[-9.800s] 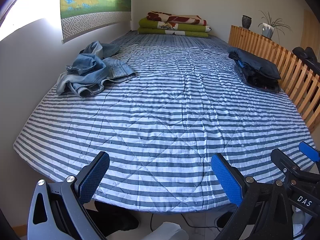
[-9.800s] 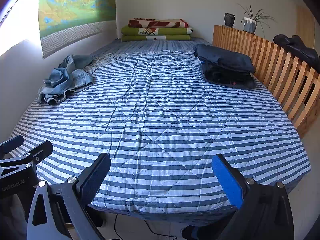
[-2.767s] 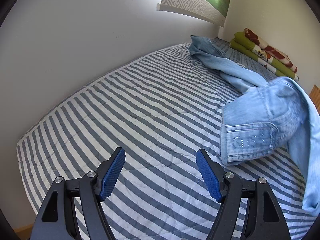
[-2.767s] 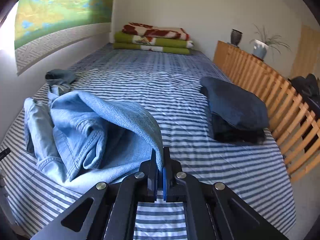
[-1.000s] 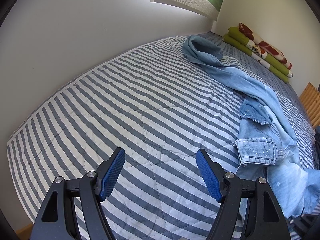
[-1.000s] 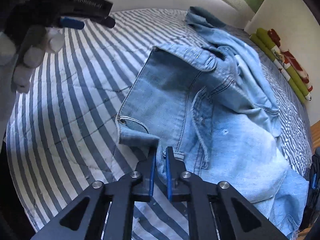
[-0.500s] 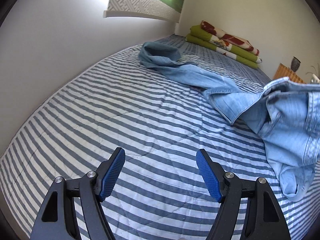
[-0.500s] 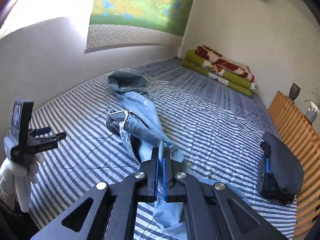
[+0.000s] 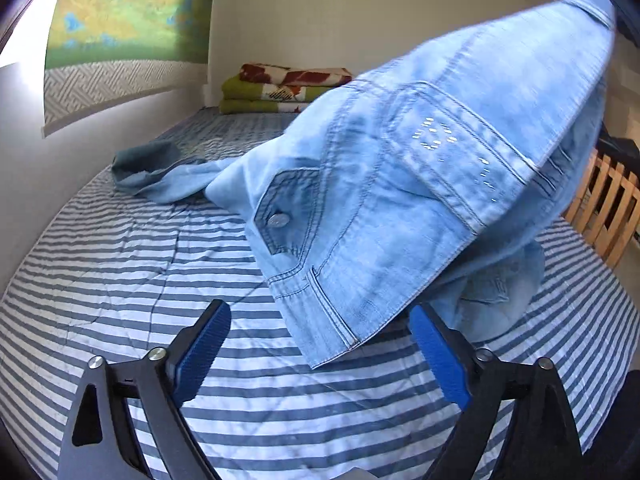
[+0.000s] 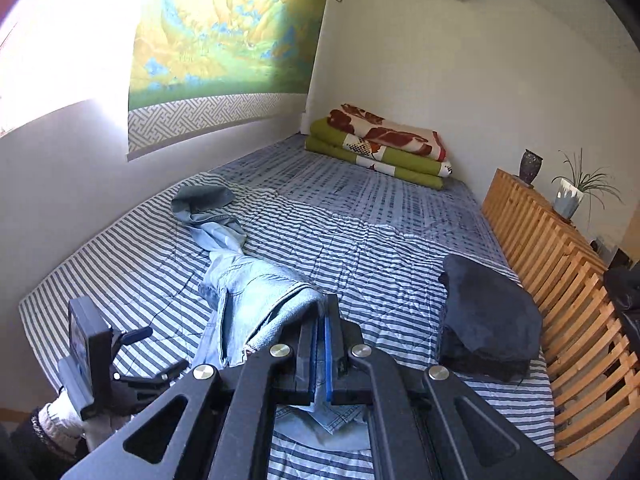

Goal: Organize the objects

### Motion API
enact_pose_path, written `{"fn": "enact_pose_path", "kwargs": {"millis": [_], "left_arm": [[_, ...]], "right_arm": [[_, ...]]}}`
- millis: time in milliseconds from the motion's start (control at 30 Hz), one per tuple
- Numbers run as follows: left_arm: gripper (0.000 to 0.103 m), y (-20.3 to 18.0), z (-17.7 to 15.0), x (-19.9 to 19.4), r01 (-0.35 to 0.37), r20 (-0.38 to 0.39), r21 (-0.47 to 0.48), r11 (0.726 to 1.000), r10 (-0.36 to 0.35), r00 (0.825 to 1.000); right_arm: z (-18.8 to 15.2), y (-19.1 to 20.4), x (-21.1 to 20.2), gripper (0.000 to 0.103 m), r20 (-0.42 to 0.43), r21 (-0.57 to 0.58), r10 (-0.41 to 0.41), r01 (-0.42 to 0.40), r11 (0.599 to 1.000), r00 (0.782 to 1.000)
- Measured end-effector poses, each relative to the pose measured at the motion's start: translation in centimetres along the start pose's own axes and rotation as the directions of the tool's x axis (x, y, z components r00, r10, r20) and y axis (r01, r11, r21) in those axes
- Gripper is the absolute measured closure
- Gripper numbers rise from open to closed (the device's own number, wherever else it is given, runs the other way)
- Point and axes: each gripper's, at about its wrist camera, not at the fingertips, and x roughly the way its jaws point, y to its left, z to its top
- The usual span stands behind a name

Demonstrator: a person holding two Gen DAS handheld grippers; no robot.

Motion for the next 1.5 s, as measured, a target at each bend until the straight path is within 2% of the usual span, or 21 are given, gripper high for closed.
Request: {"fn": "enact_pose_path", "kwargs": {"millis": [167,233,300,400,467,500,533,567,600,667,800,867,967,1067,1133,1267,1333,1400,1433,1467,1500], "left_arm": [[0.006,-5.8,-0.9,2.4,-0.012,-0.048,0.030,0.999,0.014,0.999],[0.006,-7.2,-0.5,3.6,-0.146,-0.022,0.067,0.987,0.148,0.989],[0.006,-7.0,0.1,4.6,-0.219,-0.009,0.054,0.974,0.220,0.975],[0.006,-5.8,1.0,5.6,-0.240,-0.018,0.000,0.971,0.240,0.971],[0.007,-5.4,1.4,6.6,-0.278,-0.022,0.041,0.960,0.279,0.960],[0.020,-5.0,1.6,7.1,-0.276,-0.031,0.057,0.960,0.278,0.960],[0.033,-4.7,1.8,7.2,-0.254,-0.046,0.060,0.965,0.256,0.965],[0.059,-4.4,2.0,7.2,-0.225,-0.066,0.060,0.973,0.228,0.971],[0.075,-4.1,2.2,6.7,-0.201,-0.072,0.058,0.978,0.205,0.976],[0.089,-3.5,2.7,5.4,-0.151,-0.066,0.045,0.988,0.154,0.986],[0.093,-2.9,3.7,0.8,-0.041,-0.028,0.027,0.999,0.042,0.999],[0.093,-3.7,4.3,-2.1,-0.006,-0.006,0.056,0.998,0.006,1.000],[0.094,-5.9,5.9,-6.5,0.106,0.024,0.081,0.991,-0.109,0.994],[0.094,-8.2,8.2,-10.5,0.252,0.046,0.102,0.962,-0.258,0.965],[0.094,-11.3,9.5,-13.1,0.346,0.054,0.143,0.927,-0.357,0.933],[0.094,-18.2,10.8,-17.8,0.533,0.026,0.216,0.818,-0.550,0.835],[0.094,-19.2,11.0,-18.8,0.604,0.007,0.205,0.770,-0.619,0.786],[0.094,-17.9,10.9,-18.6,0.667,-0.004,0.134,0.733,-0.672,0.740],[0.094,-16.5,10.8,-18.1,0.680,-0.005,0.091,0.728,-0.682,0.731],[0.094,-14.9,10.5,-17.6,0.679,-0.004,0.053,0.732,-0.680,0.733],[0.094,-13.2,10.0,-17.1,0.664,0.002,0.020,0.747,-0.664,0.747]], "right_arm": [[0.6,-0.4,-0.9,0.101,0.006,0.026,0.032,-0.032,0.999,0.999],[0.8,-0.4,-1.8,0.101,0.012,0.025,0.046,-0.046,0.999,0.999],[1.2,0.0,-2.4,0.101,0.020,0.014,0.055,-0.055,0.998,0.998],[1.6,0.1,-3.5,0.101,0.038,-0.011,0.055,-0.055,0.998,0.998],[1.8,-0.1,-4.1,0.101,0.047,-0.012,0.062,-0.062,0.998,0.997],[1.8,-0.3,-4.2,0.101,0.051,-0.008,0.064,-0.064,0.998,0.997],[1.8,-0.6,-4.4,0.101,0.054,0.000,0.064,-0.064,0.998,0.996],[1.8,-1.0,-4.5,0.101,0.055,0.007,0.063,-0.063,0.998,0.997],[1.7,-1.5,-4.5,0.101,0.054,0.017,0.064,-0.065,0.998,0.996],[1.5,-2.7,-4.6,0.101,0.053,0.041,0.057,-0.059,0.997,0.997],[1.4,-5.7,-5.7,0.101,0.083,0.096,0.020,-0.028,0.995,0.996],[1.5,-7.3,-6.7,0.101,0.106,0.120,-0.002,-0.011,0.993,0.994],[2.0,-9.5,-8.8,0.101,0.159,0.141,-0.062,0.040,0.989,0.985],[2.6,-12.1,-11.5,0.101,0.210,0.178,-0.128,0.091,0.980,0.969],[3.2,-14.3,-13.6,0.101,0.234,0.212,-0.175,0.125,0.969,0.956],[4.6,-18.0,-16.7,0.101,0.236,0.258,-0.235,0.172,0.951,0.943],[5.5,-18.4,-16.9,0.101,0.221,0.237,-0.244,0.191,0.953,0.944],[6.2,-17.6,-15.9,0.101,0.201,0.198,-0.248,0.208,0.958,0.948],[6.6,-17.0,-14.8,0.101,0.188,0.180,-0.240,0.206,0.962,0.953],[6.8,-16.1,-13.5,0.101,0.170,0.159,-0.218,0.192,0.968,0.961],[7.0,-15.0,-11.7,0.101,0.149,0.139,-0.186,0.166,0.976,0.971]]}}
